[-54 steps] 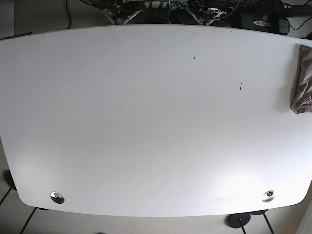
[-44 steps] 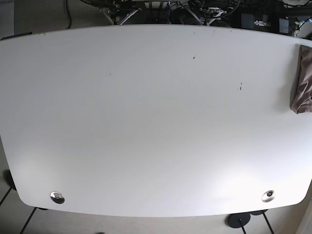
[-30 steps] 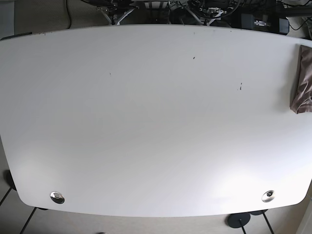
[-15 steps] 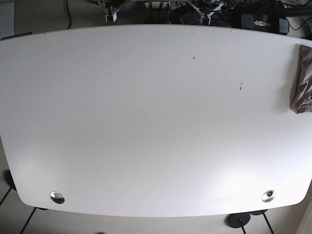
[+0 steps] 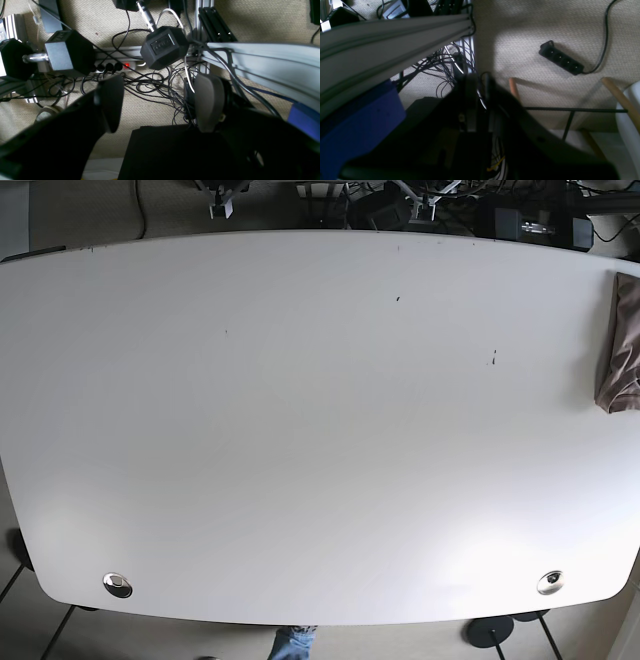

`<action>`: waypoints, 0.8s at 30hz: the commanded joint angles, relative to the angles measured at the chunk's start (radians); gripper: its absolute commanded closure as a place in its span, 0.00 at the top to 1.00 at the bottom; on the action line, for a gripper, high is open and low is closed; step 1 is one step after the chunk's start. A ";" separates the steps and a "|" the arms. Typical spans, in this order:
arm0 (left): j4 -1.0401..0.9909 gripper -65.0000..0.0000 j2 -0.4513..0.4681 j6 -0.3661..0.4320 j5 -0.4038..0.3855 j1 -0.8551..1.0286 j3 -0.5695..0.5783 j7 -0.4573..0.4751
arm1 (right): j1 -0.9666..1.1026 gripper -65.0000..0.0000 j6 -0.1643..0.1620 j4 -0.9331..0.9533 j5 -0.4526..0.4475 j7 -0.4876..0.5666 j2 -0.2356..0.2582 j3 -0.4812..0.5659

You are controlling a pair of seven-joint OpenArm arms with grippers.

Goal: Fold the T-shirt properly

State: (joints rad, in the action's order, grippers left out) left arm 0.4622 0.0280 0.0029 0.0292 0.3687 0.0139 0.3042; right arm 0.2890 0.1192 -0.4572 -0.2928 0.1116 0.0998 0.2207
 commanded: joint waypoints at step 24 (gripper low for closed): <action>0.011 0.63 0.003 -0.001 -0.004 -0.021 -0.001 -0.070 | -0.017 0.08 0.003 -0.005 -0.006 0.010 -0.002 -0.001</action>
State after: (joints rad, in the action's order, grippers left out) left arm 0.4671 0.0280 0.0029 0.0288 0.3378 0.0139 0.2295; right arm 0.2630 0.1196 -0.4576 -0.2935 0.1123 0.0937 0.2214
